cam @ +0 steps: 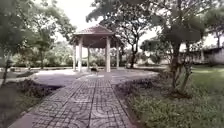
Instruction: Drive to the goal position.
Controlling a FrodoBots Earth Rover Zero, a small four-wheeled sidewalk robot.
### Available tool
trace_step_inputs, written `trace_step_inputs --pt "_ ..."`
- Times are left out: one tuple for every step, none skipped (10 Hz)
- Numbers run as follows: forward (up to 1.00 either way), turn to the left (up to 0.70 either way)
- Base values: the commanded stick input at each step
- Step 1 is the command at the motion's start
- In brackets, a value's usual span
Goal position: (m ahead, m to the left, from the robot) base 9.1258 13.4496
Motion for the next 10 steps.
trace_step_inputs --pt "1.00 0.27" --pt "1.00 0.27" --pt "1.00 0.27" --pt "1.00 0.27" --pt "1.00 0.27" --pt "1.00 0.03" --pt "1.00 0.03" --pt "1.00 0.15" --pt "1.00 0.26" --pt "1.00 0.27"
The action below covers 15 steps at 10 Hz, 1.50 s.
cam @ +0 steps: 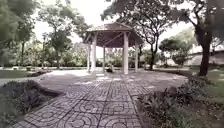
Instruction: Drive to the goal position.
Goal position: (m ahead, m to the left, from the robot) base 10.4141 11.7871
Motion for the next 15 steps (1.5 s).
trace_step_inputs --pt "1.00 0.27" --pt "1.00 0.17" --pt "1.00 0.00" --pt "1.00 0.00" --pt "1.00 0.00" --pt "1.00 0.00" --pt "1.00 0.00" --pt "1.00 0.00" --pt "1.00 0.00" --pt "1.00 0.00" --pt "1.00 0.13" --pt "1.00 0.27" --pt "1.00 0.24" --pt "1.00 0.00" --pt "1.00 0.00"
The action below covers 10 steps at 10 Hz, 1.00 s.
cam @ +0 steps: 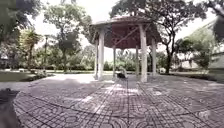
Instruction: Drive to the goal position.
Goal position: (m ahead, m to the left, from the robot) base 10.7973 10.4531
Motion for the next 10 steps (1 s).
trace_step_inputs --pt "1.00 0.00" --pt "1.00 0.00" --pt "1.00 0.17" --pt "1.00 0.27" --pt "1.00 0.27" --pt "1.00 0.27" --pt "1.00 0.27" --pt "1.00 0.27" --pt "1.00 0.27" --pt "1.00 0.27"
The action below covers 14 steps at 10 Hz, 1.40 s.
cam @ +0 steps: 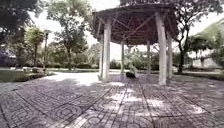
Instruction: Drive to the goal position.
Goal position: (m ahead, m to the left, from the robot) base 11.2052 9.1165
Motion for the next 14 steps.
trace_step_inputs --pt "1.00 0.27" --pt "1.00 0.27" --pt "1.00 0.27" --pt "1.00 0.27" --pt "0.57 0.35" --pt "0.00 0.45" --pt "0.00 0.45" --pt "0.00 0.45" --pt "0.00 0.45" --pt "0.00 0.45" --pt "0.00 0.45" --pt "0.45 0.25" --pt "1.00 0.00" --pt "1.00 0.00"
